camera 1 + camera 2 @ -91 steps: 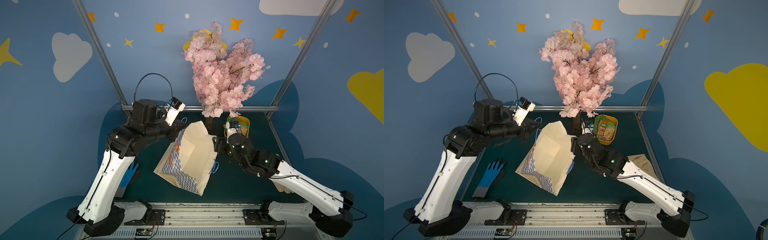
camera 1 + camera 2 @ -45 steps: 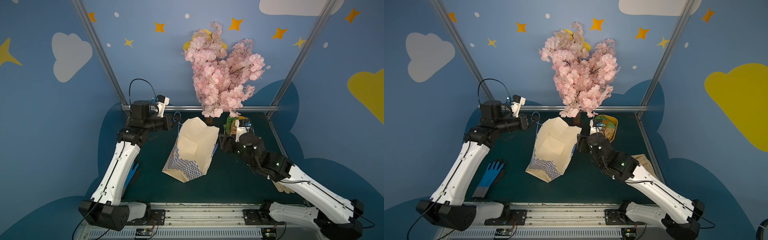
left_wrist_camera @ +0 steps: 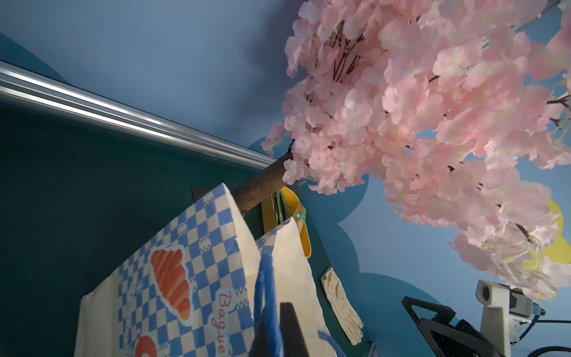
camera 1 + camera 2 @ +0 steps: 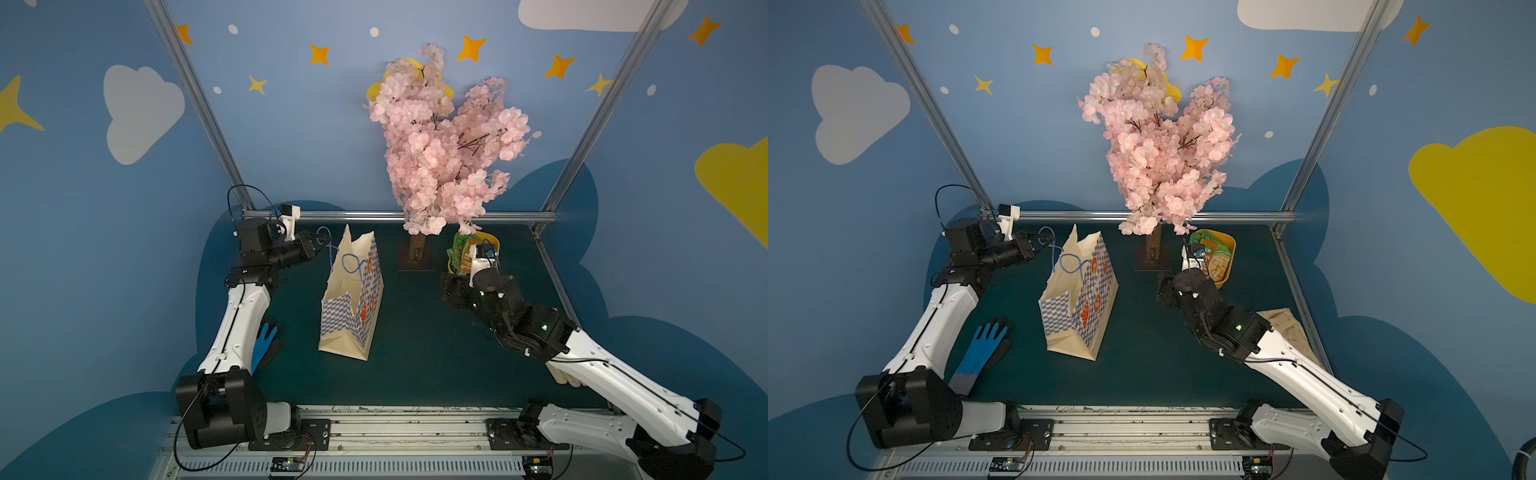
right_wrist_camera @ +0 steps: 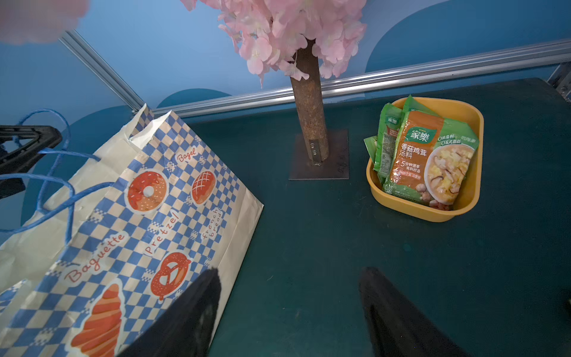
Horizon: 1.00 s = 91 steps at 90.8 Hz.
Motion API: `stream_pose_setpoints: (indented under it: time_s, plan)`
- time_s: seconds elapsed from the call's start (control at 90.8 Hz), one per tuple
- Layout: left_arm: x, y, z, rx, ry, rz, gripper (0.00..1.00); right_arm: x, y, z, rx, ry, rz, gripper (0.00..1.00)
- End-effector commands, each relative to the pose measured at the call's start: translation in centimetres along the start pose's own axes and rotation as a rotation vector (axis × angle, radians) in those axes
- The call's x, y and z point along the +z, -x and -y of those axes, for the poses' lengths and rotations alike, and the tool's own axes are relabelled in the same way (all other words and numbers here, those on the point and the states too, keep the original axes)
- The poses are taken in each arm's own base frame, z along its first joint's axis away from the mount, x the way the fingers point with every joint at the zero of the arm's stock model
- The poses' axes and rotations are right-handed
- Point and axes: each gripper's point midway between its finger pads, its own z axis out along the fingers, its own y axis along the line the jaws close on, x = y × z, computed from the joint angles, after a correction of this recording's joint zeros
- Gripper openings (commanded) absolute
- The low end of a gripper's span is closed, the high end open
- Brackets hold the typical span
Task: Place the condiment packets inside the bag
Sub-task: Open the paper bag at the center of the board, then move the storage box to the center of the board.
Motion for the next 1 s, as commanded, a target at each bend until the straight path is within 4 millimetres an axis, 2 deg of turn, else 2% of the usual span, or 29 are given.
stream_pose_setpoints:
  time_s: [0.0,0.11,0.165,0.187,0.275,0.297,0.341,0.43,0.595,0.716,0.771,0.837,0.991]
  plan:
    - [-2.1,0.8,1.3,0.059,-0.057,0.039,0.03,-0.3,0.4,0.6,0.022,-0.002,0.030,0.79]
    - [-3.9,1.0,1.1,0.092,-0.038,0.079,0.05,-0.4,0.2,1.5,0.032,-0.022,0.030,0.81]
    - [-4.8,1.0,1.4,0.116,-0.030,0.095,0.10,-0.4,0.2,1.9,0.039,-0.030,0.031,0.83]
    - [-5.0,0.9,1.5,0.122,-0.026,0.099,0.16,-0.5,0.2,2.1,0.042,-0.033,0.031,0.83]
    - [-5.8,0.2,2.0,0.158,-0.020,0.102,0.64,-0.6,0.1,2.5,0.045,-0.045,0.032,0.86]
    - [-6.0,0.0,2.0,0.168,-0.017,0.102,0.73,-0.7,0.2,2.7,0.046,-0.051,0.035,0.86]
    - [-6.4,-0.4,2.0,0.180,-0.003,0.108,0.81,-0.8,0.2,3.1,0.045,-0.064,0.039,0.87]
    - [-7.8,-0.1,1.7,0.200,0.041,0.148,0.90,-1.0,0.2,4.2,0.041,-0.102,0.042,0.89]
    - [-11.5,2.2,0.9,0.207,0.146,0.243,1.00,-1.0,0.0,6.8,0.042,-0.180,0.043,0.91]
    - [-13.7,3.4,-0.1,0.181,0.201,0.247,1.00,-0.3,-0.4,9.4,0.084,-0.229,0.024,0.91]
    - [-14.4,3.4,-1.5,0.158,0.245,0.233,1.00,0.2,-0.6,10.7,0.114,-0.247,0.011,0.91]
    - [-14.7,3.1,-4.5,0.103,0.302,0.218,1.00,1.0,-0.7,12.3,0.157,-0.265,0.009,0.90]
    - [-13.3,0.9,-11.0,-0.017,0.336,0.157,1.00,3.8,-1.1,15.9,0.264,-0.289,-0.003,0.90]
